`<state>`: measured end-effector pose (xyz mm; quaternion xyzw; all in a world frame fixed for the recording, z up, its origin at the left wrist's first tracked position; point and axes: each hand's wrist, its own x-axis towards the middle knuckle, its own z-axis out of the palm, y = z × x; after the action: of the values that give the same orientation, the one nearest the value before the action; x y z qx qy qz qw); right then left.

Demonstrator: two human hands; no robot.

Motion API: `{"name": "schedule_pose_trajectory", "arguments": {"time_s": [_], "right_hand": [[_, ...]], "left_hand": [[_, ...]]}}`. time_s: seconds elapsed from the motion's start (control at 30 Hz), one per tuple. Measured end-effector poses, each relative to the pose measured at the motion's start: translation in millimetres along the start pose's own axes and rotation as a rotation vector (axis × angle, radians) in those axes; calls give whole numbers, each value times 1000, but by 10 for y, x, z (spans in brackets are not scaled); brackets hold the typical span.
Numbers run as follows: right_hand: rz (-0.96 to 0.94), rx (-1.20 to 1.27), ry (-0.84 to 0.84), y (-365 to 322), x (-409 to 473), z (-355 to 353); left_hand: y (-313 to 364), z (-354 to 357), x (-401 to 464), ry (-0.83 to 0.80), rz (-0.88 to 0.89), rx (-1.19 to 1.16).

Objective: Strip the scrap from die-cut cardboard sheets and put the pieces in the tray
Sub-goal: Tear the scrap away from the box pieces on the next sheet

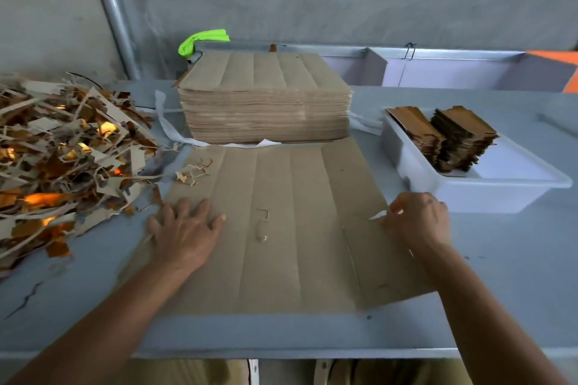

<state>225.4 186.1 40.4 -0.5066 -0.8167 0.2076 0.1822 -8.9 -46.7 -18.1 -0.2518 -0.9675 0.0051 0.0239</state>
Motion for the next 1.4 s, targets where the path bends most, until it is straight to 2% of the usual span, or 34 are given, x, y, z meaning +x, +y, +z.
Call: {"name": "schedule_pose_trajectory", "arguments": {"time_s": [0.1, 0.27, 0.37, 0.43, 0.5, 0.53, 0.6, 0.67, 0.73, 0.77, 0.97, 1.27, 1.33, 1.4], "right_hand": [[-43, 193, -98, -84, 26, -81], [83, 478, -389, -162, 62, -299], [125, 645, -516, -158, 91, -334], [94, 651, -576, -175, 88, -312], [56, 633, -618, -227, 79, -273], [37, 620, -626, -263, 70, -256], [-8, 591, -624, -326, 51, -227], [-46, 575, -630, -374, 28, -195], [-80, 538, -634, -394, 8, -169], [-92, 521, -635, -394, 6, -159], [-110, 553, -562, -335, 5, -161], [-85, 668, -322, -142, -16, -206], [-63, 671, -365, -108, -60, -242], [-41, 715, -520, -70, -151, -269]], "left_hand": [[1, 17, -8, 31, 5, 11], [-3, -38, -34, 42, 30, 49], [27, -120, -84, 160, 88, 91], [159, -235, -174, 313, 200, -66], [398, -366, -297, 489, 384, -313], [553, -446, -376, 503, 437, -455], [873, -597, -526, 290, 427, -781], [1138, -681, -597, -64, 321, -1089], [1329, -689, -596, -334, 188, -1294], [1390, -669, -591, -395, 144, -1346], [1465, -615, -571, -503, 71, -1452], [1545, -604, -526, -496, -4, -1616], [1577, -607, -524, -479, -2, -1615], [1610, -620, -526, -459, 18, -1612]]}}
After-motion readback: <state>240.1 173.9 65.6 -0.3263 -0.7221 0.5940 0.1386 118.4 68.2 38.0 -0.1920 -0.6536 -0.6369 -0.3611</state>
